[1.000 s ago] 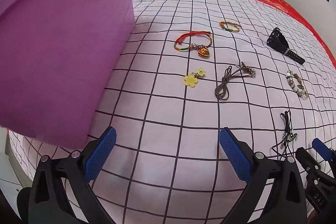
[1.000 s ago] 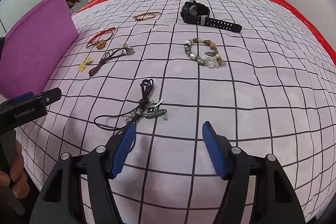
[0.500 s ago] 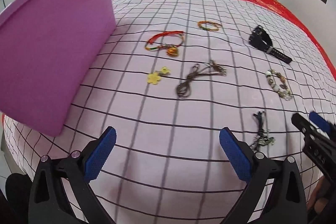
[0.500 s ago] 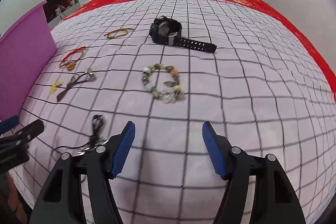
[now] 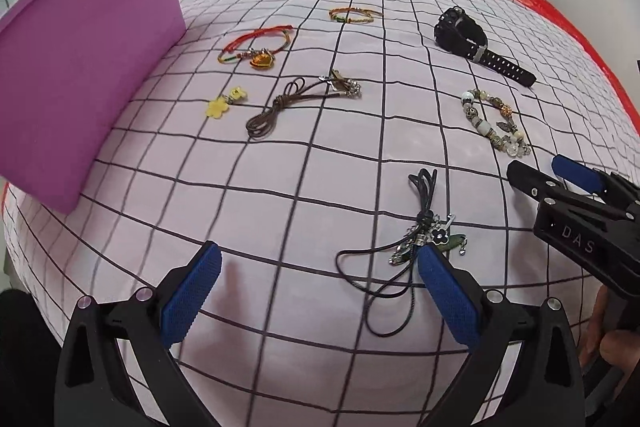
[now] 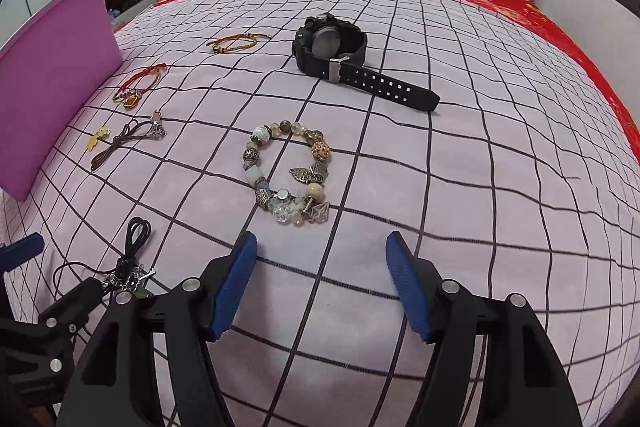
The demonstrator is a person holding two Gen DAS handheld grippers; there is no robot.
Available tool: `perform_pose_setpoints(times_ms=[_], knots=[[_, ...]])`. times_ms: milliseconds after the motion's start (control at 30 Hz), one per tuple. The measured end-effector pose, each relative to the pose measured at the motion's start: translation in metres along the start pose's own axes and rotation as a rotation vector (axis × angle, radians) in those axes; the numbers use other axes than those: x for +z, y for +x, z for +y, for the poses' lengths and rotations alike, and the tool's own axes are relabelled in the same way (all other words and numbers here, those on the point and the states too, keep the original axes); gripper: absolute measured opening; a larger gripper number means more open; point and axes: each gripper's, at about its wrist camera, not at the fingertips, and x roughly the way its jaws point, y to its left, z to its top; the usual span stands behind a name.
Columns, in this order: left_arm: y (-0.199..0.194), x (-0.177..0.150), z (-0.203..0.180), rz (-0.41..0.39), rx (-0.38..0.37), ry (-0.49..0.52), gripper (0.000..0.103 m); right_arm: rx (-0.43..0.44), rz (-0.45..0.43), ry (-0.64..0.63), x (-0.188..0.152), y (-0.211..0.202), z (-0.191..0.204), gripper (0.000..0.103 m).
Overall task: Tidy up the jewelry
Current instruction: 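Grasp the black cord keychain with left tool while right grasps the charm bracelet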
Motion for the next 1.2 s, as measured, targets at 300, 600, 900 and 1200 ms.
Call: perform_pose_setpoints(times_ms=[300,600,900,1200], knots=[[0.011,0.0,-0.013,-0.027,0.027,-0.037,0.097,0.024,-0.013,-0.046,0.015,0.011,-0.004,0.066],[0.021,0.001,-0.018,-0.048,0.013,-0.077,0.098,0.017,-0.021,-0.128,0.024,0.022,0.004,0.067],[0.02,0.004,-0.026,-0.049,-0.01,-0.054,0.083,0.023,-0.029,-0.169,0.026,0.026,0.011,0.061],[0.015,0.01,-0.031,-0.026,-0.141,-0.018,0.008,0.046,-0.047,-0.205,0.025,0.021,0.022,0.015]])
